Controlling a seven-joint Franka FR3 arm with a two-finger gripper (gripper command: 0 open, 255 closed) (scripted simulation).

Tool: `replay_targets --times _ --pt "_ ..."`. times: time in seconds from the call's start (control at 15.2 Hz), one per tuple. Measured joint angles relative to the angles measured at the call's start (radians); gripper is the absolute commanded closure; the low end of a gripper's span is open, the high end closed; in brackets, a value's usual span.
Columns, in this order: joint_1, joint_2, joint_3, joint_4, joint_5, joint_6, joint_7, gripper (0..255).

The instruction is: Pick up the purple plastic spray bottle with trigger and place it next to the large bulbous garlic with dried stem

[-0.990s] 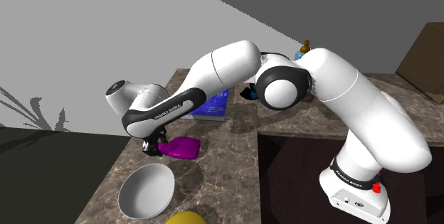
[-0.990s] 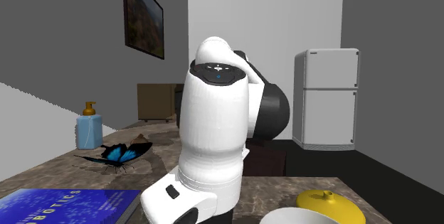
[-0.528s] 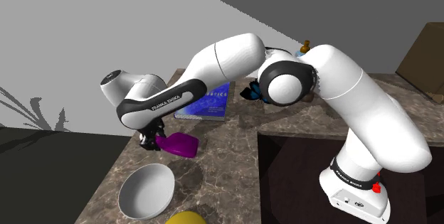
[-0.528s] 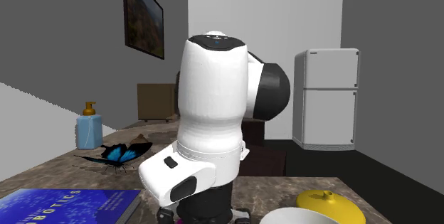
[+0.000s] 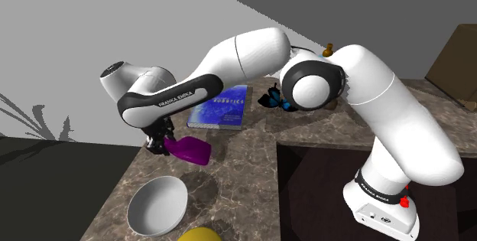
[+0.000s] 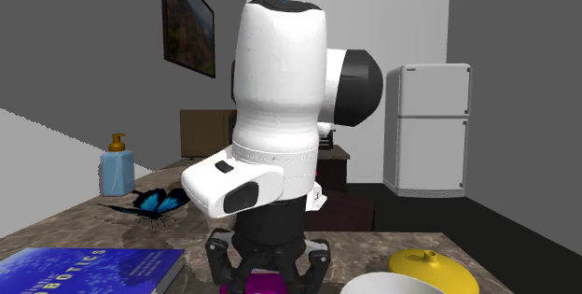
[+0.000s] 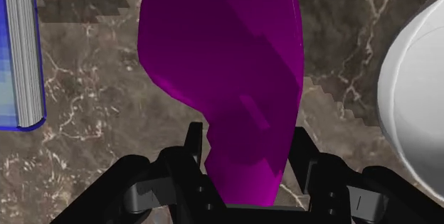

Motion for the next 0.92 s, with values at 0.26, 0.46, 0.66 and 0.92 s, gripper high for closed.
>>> replay_targets --times 0.26,0.46,0.66,0.92 --pt "0.003 -0.012 0.002 0.034 0.003 -0.045 -0.007 255" --pt "0.008 -0.019 0.003 0.063 0.005 -0.080 -0.010 255" --pt "0.011 -0.018 0.003 0.102 0.007 -0.117 -0.017 255" --pt "-0.056 -0.186 0.015 -0.175 0.022 -0.010 -0.024 255"
